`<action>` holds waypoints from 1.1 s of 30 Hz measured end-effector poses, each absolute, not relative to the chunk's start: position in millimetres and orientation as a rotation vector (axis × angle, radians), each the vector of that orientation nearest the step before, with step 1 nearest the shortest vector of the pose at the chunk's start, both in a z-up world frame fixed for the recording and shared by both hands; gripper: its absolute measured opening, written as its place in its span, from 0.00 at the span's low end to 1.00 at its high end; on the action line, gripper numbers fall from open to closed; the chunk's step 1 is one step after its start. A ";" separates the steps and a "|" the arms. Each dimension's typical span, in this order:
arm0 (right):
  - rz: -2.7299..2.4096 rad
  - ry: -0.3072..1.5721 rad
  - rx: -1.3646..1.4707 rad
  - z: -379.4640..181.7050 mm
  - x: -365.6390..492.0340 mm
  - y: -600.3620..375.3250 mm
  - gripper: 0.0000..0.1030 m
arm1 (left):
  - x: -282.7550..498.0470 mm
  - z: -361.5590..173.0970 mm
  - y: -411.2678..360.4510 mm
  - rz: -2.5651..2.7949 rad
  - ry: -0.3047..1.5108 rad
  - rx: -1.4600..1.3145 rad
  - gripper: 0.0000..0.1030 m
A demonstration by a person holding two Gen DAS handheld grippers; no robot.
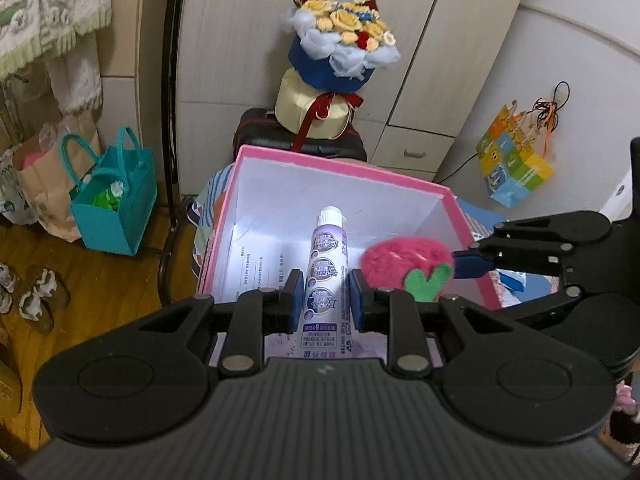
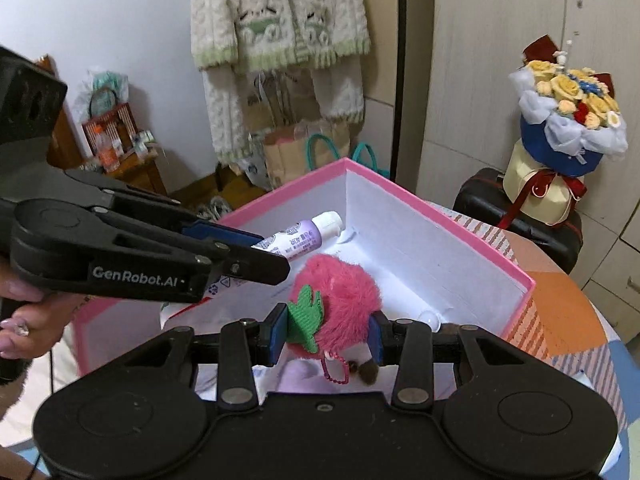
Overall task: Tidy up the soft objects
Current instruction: 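Carry the tube in the left gripper while the right carries the strawberry plush into the pink box, then open both grippers to drop the tube and strawberry plush in the box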
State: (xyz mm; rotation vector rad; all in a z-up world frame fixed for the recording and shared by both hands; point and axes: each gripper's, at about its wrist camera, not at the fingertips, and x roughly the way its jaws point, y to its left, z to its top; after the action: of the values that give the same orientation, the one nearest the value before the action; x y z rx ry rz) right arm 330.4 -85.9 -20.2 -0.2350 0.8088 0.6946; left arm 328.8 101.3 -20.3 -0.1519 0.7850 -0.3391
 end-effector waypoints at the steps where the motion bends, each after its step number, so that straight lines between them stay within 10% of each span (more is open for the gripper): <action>1: 0.698 0.815 -0.245 -22.9 334.3 -83.1 0.44 | 330.4 -23.1 101.7 -0.337 0.791 -0.153 0.22; 8: 0.727 0.840 -0.323 -39.0 345.5 -68.3 0.48 | 338.8 -34.0 99.6 -0.315 0.828 -0.155 0.23; 12: 0.730 0.812 -0.336 -36.6 341.4 -71.1 0.75 | 330.2 -27.4 99.8 -0.303 0.789 -0.143 0.39; 33: 0.596 0.665 -0.148 24.0 225.0 -188.9 0.75 | 201.0 47.0 76.5 -0.422 0.638 0.007 0.61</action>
State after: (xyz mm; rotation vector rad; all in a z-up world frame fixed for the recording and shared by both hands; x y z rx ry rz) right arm 225.0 -188.9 24.0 -0.1483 0.6654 0.5956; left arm 201.0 76.5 47.0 0.0066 0.6380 -0.4223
